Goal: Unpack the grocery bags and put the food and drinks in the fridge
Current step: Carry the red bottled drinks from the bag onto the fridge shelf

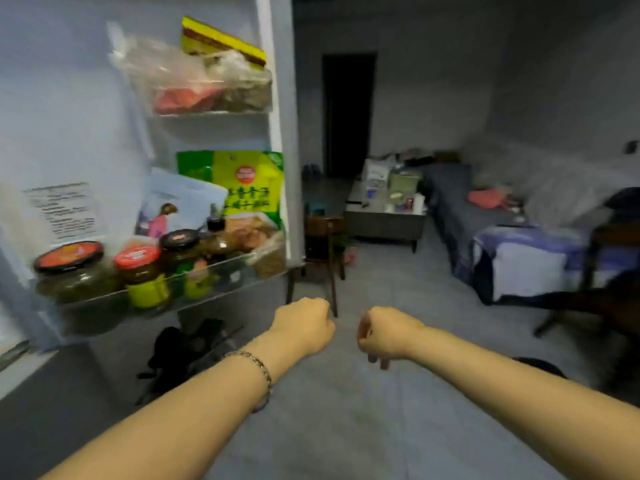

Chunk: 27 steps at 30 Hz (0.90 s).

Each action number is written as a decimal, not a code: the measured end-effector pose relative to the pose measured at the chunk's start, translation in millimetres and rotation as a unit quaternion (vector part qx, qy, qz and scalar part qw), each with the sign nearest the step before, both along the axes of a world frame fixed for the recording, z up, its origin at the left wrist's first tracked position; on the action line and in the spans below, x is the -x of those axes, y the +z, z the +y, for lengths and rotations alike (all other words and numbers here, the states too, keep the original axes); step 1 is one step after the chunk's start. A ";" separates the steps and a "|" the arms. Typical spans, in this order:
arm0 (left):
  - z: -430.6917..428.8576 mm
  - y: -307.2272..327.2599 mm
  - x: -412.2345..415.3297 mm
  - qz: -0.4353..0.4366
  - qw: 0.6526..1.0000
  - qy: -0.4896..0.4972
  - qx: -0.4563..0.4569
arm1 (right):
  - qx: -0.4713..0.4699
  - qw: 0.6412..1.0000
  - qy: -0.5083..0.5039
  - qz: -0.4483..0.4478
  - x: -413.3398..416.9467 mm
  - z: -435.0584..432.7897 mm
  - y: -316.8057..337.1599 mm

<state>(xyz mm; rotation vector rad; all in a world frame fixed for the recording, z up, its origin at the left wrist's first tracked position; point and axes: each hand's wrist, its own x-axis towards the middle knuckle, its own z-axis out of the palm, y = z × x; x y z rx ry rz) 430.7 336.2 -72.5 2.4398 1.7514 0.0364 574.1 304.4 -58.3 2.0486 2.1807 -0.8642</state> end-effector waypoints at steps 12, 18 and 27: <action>-94.7 -48.2 -426.0 0.012 0.933 -0.352 0.072 | 0.047 0.915 -0.397 -0.055 -397.9 -167.2 -56.4; -115.6 -62.7 -620.8 0.018 0.879 -0.470 0.079 | 0.050 0.831 -0.550 -0.061 -564.4 -243.0 -74.9; -175.5 -65.3 -854.0 0.018 0.778 -0.621 0.092 | 0.035 0.707 -0.704 -0.050 -736.0 -328.2 -97.0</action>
